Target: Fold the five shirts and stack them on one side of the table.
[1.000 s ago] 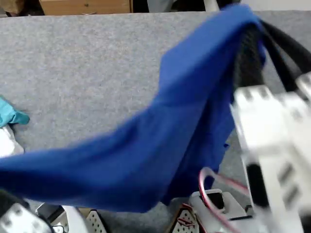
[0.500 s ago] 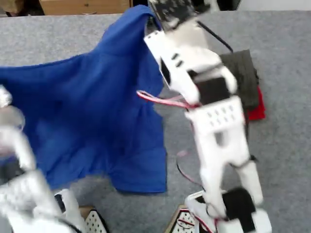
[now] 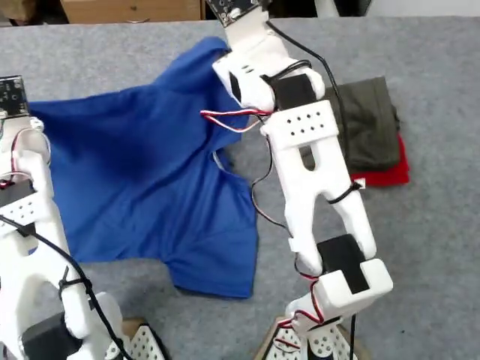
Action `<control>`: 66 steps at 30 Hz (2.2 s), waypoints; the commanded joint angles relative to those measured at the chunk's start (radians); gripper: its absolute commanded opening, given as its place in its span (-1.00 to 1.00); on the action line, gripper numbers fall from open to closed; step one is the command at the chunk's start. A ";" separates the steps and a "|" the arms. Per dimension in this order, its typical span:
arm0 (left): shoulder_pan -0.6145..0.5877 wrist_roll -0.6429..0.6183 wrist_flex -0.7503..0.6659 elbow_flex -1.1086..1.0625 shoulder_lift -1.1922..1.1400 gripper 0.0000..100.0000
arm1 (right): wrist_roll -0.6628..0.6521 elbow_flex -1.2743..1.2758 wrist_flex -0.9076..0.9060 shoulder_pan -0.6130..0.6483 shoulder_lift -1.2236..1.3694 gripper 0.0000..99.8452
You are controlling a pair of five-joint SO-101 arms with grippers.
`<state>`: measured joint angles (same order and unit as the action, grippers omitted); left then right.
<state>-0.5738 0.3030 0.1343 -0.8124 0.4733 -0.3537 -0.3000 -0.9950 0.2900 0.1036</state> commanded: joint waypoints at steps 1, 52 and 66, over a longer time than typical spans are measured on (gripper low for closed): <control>-0.027 0.006 -0.026 0.053 0.003 -0.94 | -0.003 -0.056 -0.008 -0.091 0.001 -0.98; -0.061 -0.327 0.002 -0.625 0.635 -0.94 | 0.110 0.071 -0.764 0.089 0.472 -0.98; -0.061 -0.339 0.003 -0.486 0.634 -0.94 | -0.135 0.690 -0.760 0.209 -0.059 -0.80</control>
<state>-0.6337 -0.0284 0.1527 -1.3848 1.0902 -0.4641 0.3629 -1.7407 0.4864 0.1987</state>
